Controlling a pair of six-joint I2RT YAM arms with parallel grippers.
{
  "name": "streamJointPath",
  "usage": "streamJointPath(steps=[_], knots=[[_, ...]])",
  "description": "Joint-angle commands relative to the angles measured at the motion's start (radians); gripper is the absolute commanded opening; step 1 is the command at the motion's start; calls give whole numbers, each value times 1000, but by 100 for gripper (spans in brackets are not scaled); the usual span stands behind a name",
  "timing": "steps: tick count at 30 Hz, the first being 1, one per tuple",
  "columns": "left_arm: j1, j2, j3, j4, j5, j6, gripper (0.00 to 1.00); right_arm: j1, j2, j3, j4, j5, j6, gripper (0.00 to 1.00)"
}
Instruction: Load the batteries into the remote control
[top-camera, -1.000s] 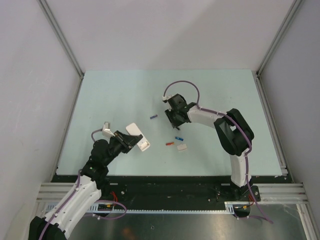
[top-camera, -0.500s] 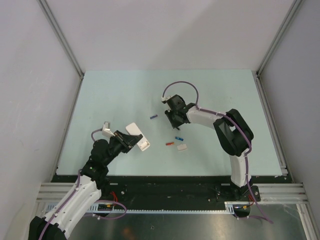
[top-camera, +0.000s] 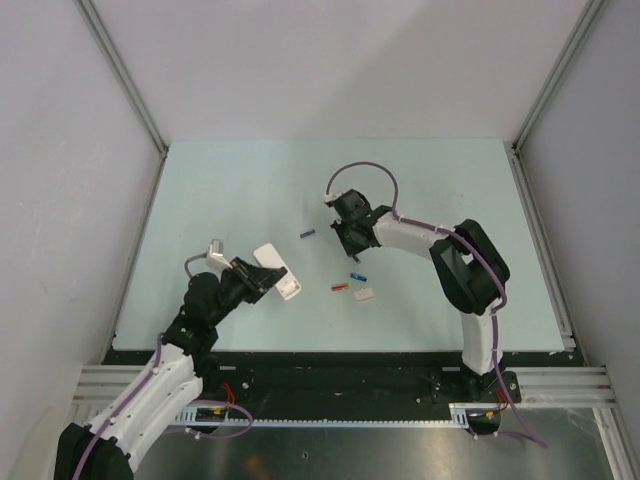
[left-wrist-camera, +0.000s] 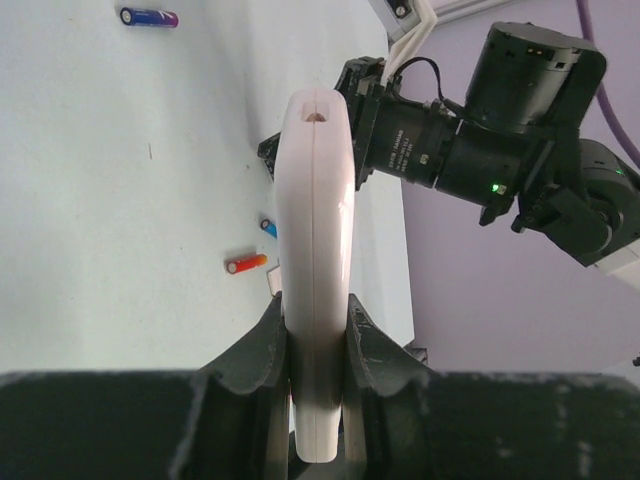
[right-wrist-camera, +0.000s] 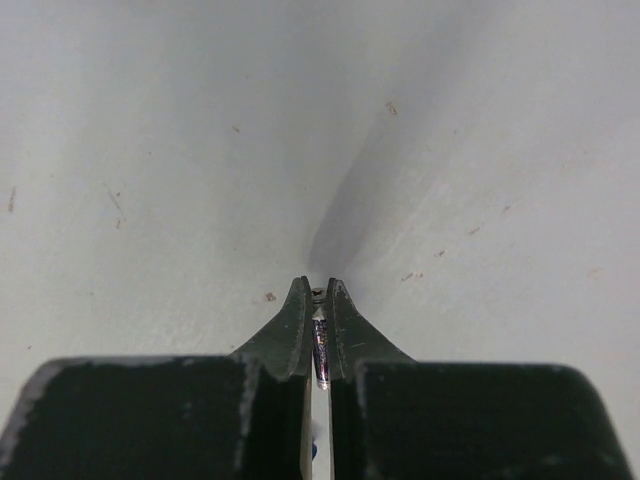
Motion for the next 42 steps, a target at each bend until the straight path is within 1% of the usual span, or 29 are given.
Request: streamJointPath(steps=[1,4,5,7,8,9,11,12,13,16,18,19,20,21,24,25,29,35,42], knots=[[2,39,78,40,37,37,0,20,-132,16,-28,49,47,0],[5,114,117,47,71,46,0,54,-224,3,-32,81,58,0],[4,163,140,50,85,45,0,84,-280,-1,-28,96,58,0],[4,216,166,73,114,56,0,118,-334,-14,-26,141,53,0],[5,263,198,78,151,63,0,139,-360,-24,-28,156,46,0],[8,289,215,81,168,69,0,173,-417,-30,-26,179,38,0],[13,332,258,103,212,77,0,208,-475,-61,-8,185,26,0],[16,378,270,116,267,79,0,241,-539,-73,3,187,7,0],[16,397,284,147,293,76,0,253,-569,-89,15,186,3,0],[16,473,332,210,401,74,0,281,-684,-129,49,127,-19,0],[16,490,352,251,474,82,0,299,-738,-170,86,48,-63,0],[16,498,356,286,491,92,0,328,-800,-185,101,34,-77,0],[16,501,368,296,502,102,0,345,-827,-207,139,28,-77,0],[16,504,376,305,540,121,0,360,-854,-233,153,3,-133,0],[16,535,414,337,605,146,0,432,-922,-262,208,5,-177,0],[18,549,425,349,637,149,0,464,-952,-294,251,1,-232,0],[15,589,485,354,717,142,0,543,-999,-353,311,23,-344,0],[13,658,526,354,829,67,0,629,-976,-353,331,60,-477,0],[10,675,499,353,877,24,0,657,-913,-351,390,17,-519,0]])
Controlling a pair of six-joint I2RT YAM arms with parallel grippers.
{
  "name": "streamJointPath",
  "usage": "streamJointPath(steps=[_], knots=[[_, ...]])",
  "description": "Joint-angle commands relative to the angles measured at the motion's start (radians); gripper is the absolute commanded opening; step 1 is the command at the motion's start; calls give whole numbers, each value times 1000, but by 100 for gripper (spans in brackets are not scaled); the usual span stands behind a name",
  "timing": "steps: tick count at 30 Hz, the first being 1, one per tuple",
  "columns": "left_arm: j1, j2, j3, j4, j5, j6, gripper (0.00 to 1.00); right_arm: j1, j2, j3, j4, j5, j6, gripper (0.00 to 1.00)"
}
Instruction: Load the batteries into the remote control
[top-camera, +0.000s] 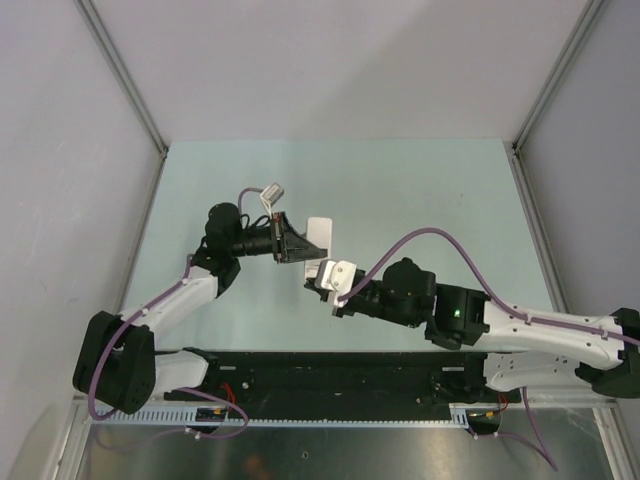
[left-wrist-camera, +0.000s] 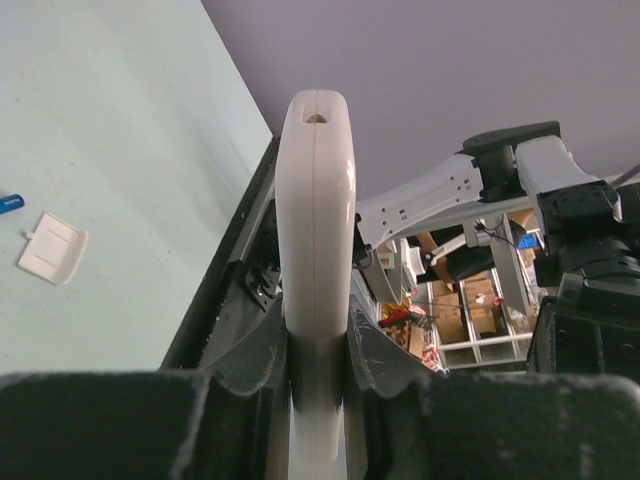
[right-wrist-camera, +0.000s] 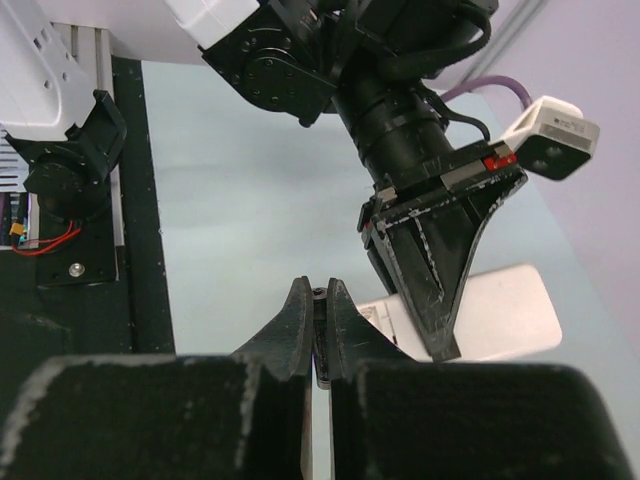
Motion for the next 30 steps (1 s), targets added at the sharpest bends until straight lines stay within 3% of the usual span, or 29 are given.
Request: streamJointPath(steps=[1,30], knots=[[1,-4,11,41,87,-43,0,8,43,2,79,-19,-66,0],[-33,-74,-46,-18,82,-25,0,-44,180,46,10,-72,-86,0]])
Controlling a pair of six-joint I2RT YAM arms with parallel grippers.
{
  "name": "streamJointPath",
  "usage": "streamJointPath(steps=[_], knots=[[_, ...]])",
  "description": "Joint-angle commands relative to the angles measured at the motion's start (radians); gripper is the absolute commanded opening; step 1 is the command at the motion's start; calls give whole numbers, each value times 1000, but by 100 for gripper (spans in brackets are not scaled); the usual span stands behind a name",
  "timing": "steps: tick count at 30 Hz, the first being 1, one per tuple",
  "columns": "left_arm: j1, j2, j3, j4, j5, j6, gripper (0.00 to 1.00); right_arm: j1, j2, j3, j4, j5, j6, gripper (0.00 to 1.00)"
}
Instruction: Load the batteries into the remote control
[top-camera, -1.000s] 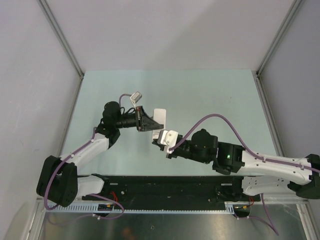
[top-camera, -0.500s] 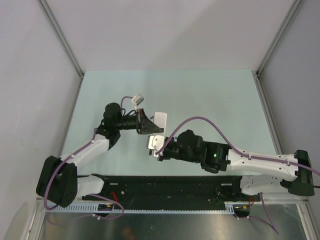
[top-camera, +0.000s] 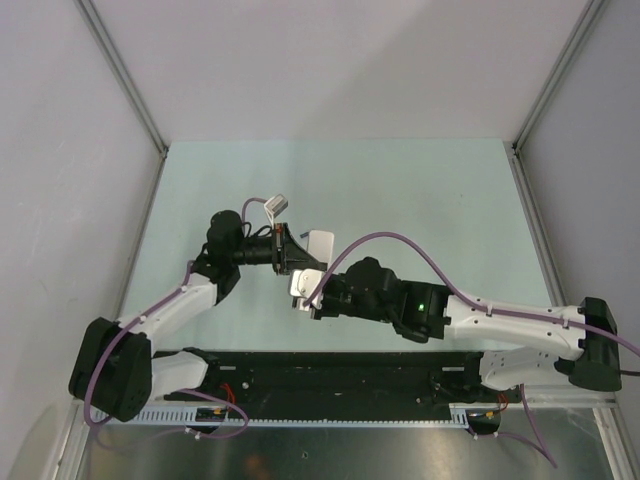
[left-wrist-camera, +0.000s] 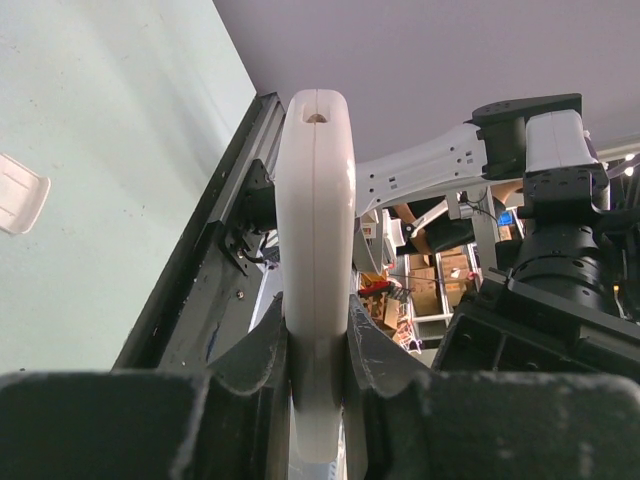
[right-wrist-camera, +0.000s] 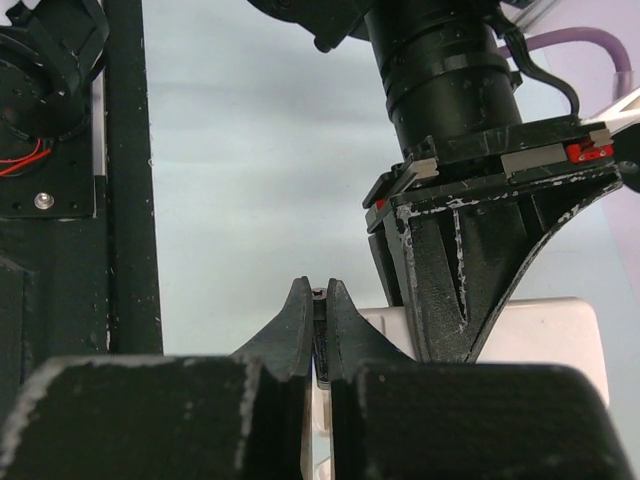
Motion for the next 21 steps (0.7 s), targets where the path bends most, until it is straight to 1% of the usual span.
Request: streamJointPath(steps=[1,11,21], knots=[[-7,-37,8,14,27,6,0,-13,6,45,5,-8,-3,0],[-7,-48,20,11,24,11,0,-22,11,45,-15,3,12,0],[-7,-66,21,0,2,27,0,-22,14,63,-84,29,11,0]])
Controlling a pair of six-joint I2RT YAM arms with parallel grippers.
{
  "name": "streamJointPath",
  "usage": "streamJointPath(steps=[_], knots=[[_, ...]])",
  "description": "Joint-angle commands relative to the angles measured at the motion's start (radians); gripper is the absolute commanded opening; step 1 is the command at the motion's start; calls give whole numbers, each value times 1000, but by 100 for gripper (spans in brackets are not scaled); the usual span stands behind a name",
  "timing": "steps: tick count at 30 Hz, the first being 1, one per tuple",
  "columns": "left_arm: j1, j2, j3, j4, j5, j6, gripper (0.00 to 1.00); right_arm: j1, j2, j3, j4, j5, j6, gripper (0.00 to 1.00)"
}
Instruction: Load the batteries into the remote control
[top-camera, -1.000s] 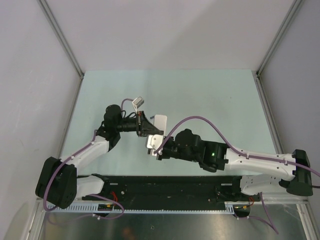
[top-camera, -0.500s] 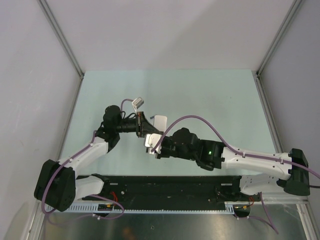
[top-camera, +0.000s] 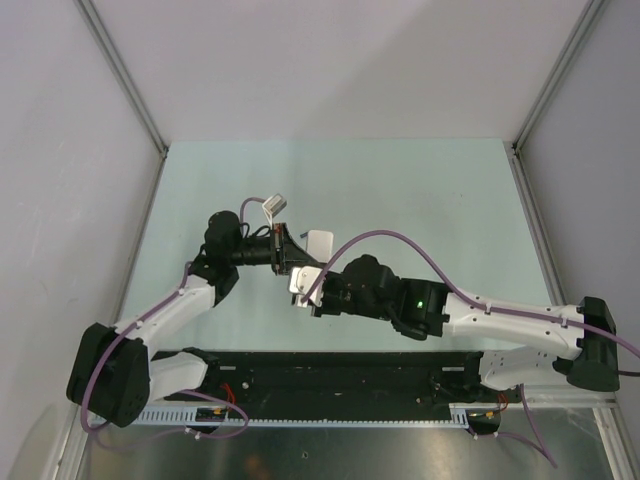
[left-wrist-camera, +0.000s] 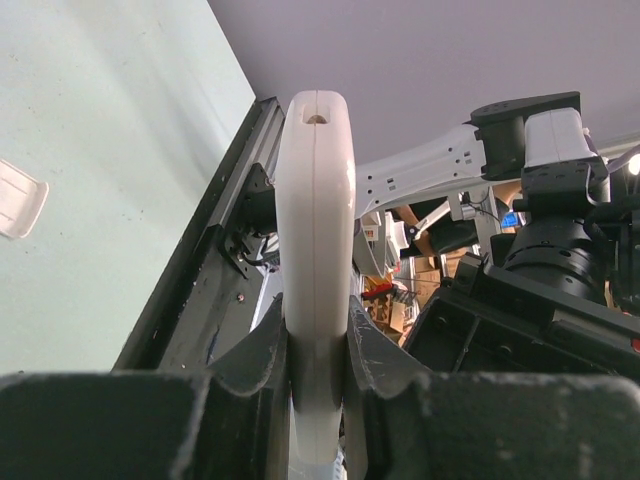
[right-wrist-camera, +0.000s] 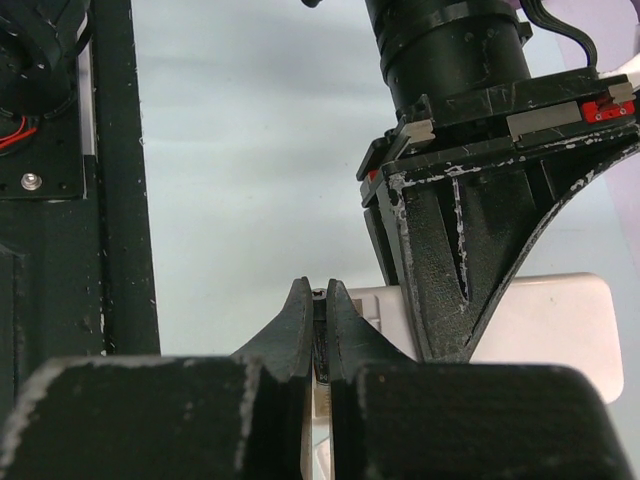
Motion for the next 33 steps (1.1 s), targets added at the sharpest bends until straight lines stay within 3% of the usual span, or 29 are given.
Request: streamJointPath(steps=[1,33], knots=[[-5,-40,21,16,9,20,0,-2,4,56,-40,35,7,0],[32,-92,83,-53,-7,33,0,12,63,116,-228,33,17,0]])
